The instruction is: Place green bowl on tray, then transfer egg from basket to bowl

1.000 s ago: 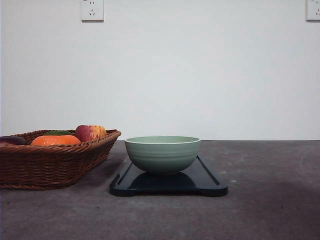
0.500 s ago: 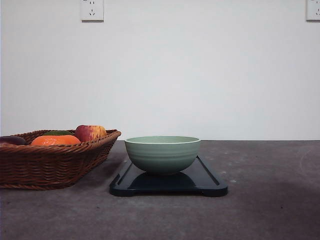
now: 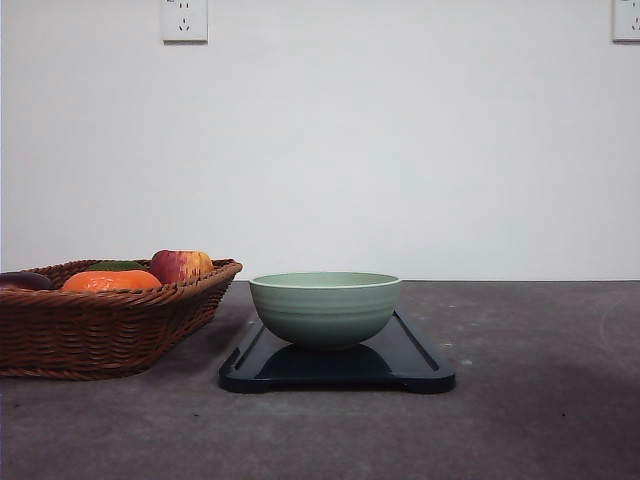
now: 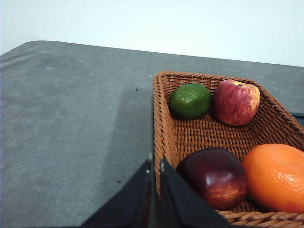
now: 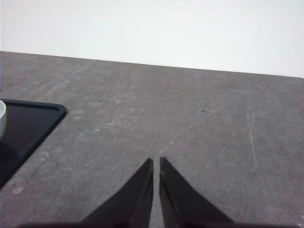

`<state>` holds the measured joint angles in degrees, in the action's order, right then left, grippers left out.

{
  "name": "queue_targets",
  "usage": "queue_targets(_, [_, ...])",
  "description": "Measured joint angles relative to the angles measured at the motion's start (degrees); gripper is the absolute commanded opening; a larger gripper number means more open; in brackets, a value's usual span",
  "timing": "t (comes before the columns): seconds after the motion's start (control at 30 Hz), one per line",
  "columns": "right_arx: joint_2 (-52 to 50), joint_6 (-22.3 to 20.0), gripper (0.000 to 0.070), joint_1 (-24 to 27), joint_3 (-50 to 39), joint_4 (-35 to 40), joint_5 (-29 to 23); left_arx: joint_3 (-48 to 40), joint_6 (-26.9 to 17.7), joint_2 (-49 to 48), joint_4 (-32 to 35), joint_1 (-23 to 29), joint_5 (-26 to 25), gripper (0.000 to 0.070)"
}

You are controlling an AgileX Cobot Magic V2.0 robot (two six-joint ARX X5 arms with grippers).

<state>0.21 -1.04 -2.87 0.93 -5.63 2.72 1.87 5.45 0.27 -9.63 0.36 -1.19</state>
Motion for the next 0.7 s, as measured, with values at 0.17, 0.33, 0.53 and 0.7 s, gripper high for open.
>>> queue_targets(0.17, [0.0, 0.0, 0.0015, 0.0, 0.0, 0.0, 0.0, 0.0, 0.0, 0.0, 0.0, 0.0, 0.0, 0.002])
queue_targets(0.33, [0.0, 0.0, 0.0016, 0.0, 0.0, 0.0, 0.0, 0.0, 0.0, 0.0, 0.0, 0.0, 0.0, 0.002])
queue_targets(0.53, [0.0, 0.0, 0.0015, 0.0, 0.0, 0.0, 0.0, 0.0, 0.0, 0.0, 0.0, 0.0, 0.0, 0.002])
queue_targets(0.7, [0.0, 0.0, 0.0016, 0.0, 0.0, 0.0, 0.0, 0.0, 0.0, 0.0, 0.0, 0.0, 0.0, 0.002])
